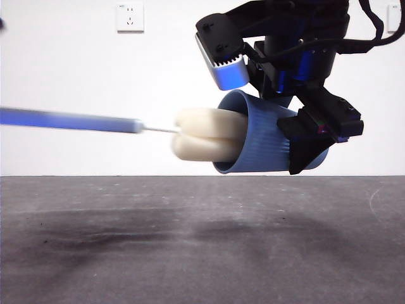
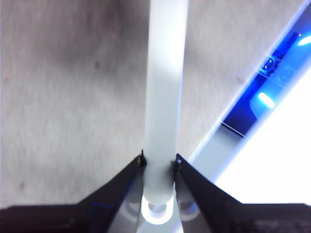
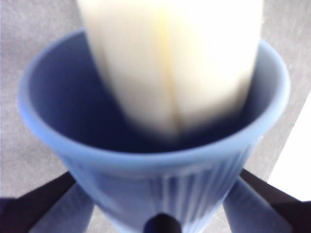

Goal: Pick up the cup brush,pick up the cup,insert the brush into the cup,clean the cup,put the cup brush back,put the cup back to the fixed position on the table

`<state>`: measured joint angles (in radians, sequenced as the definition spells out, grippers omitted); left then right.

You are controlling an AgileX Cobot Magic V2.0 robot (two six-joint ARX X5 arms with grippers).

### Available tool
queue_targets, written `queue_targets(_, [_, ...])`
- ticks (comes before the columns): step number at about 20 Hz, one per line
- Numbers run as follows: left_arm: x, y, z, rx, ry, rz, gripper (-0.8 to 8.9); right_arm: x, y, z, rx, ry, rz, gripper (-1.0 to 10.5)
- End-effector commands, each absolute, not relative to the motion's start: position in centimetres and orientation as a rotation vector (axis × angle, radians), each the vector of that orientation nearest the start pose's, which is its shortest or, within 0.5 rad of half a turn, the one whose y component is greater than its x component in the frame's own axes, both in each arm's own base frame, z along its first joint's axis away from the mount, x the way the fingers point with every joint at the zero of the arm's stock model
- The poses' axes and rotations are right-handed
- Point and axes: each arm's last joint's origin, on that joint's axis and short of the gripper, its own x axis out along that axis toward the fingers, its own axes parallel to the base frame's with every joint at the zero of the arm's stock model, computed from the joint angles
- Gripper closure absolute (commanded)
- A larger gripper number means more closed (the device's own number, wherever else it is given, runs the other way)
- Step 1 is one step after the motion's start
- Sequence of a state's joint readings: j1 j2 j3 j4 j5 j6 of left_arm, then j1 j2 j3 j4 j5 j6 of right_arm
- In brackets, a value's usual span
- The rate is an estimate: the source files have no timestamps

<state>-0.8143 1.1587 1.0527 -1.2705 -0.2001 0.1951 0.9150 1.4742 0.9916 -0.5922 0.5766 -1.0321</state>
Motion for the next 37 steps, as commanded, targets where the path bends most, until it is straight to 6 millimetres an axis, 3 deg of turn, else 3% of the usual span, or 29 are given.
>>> queue_targets(1, [12.6, -12.3, 28.8, 0.807, 1.171, -0.606, 8.23, 18.6, 21.7, 22.3, -1.681, 0.599, 0.726, 9.6])
queue_targets(7, [13.2, -13.4, 28.5, 0.751, 1.151, -0.686, 8.23, 18.7, 21.8, 22.4, -1.669, 0.581, 0.72, 9.6])
queue_targets(13, [15.8, -16.7, 26.4, 0.723, 1.095, -0.739, 8.23, 18.3, 22.3, 22.4, -1.663, 0.559, 0.756, 9.6])
queue_targets(18, [16.0, -17.9, 26.0, 0.682, 1.079, -0.76, 8.23, 17.9, 22.5, 22.4, -1.664, 0.549, 0.769, 9.6])
queue_targets(24, [14.8, -16.3, 26.7, 0.709, 1.143, -0.681, 8.22, 18.0, 22.2, 22.3, -1.599, 0.604, 0.704, 9.6])
queue_targets(31, [12.6, -11.8, 29.1, 0.746, 1.163, -0.495, 8.22, 18.4, 21.6, 22.6, -1.399, 0.671, 0.566, 9.6])
queue_targets(34, [11.6, -10.3, 30.2, 0.669, 1.132, -0.453, 8.22, 18.3, 21.3, 23.1, -1.208, 0.698, 0.443, 9.6])
queue_targets(37, [11.8, -9.8, 30.9, 0.522, 1.066, -0.386, 8.22, 17.7, 20.6, 24.1, -0.906, 0.736, 0.349, 9.6])
